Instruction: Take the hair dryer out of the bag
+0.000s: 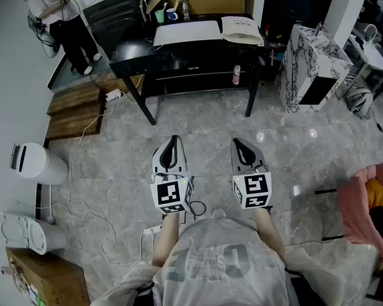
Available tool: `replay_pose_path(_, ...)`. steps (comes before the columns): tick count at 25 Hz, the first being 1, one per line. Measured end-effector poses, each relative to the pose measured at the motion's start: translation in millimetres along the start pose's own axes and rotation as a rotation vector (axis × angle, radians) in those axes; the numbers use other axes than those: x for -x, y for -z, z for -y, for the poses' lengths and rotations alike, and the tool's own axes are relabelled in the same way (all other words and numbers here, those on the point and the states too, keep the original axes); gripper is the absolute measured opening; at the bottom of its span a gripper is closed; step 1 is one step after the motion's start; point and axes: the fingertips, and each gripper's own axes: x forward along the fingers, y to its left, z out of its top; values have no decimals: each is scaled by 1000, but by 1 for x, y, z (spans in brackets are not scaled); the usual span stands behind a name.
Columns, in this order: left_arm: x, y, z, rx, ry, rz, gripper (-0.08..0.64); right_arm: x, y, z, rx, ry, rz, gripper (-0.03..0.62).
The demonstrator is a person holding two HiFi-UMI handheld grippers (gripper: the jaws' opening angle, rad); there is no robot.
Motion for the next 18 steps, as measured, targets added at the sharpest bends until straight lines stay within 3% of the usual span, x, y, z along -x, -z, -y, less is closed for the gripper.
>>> replay_pose_path(13,-14,16,13,1,8,-28,32,-7,18,19,-61,-15,-18,29)
replay_pose_path(18,-20,17,16,17,-3,-31,31,-14,21,32,-141,-16,-17,29)
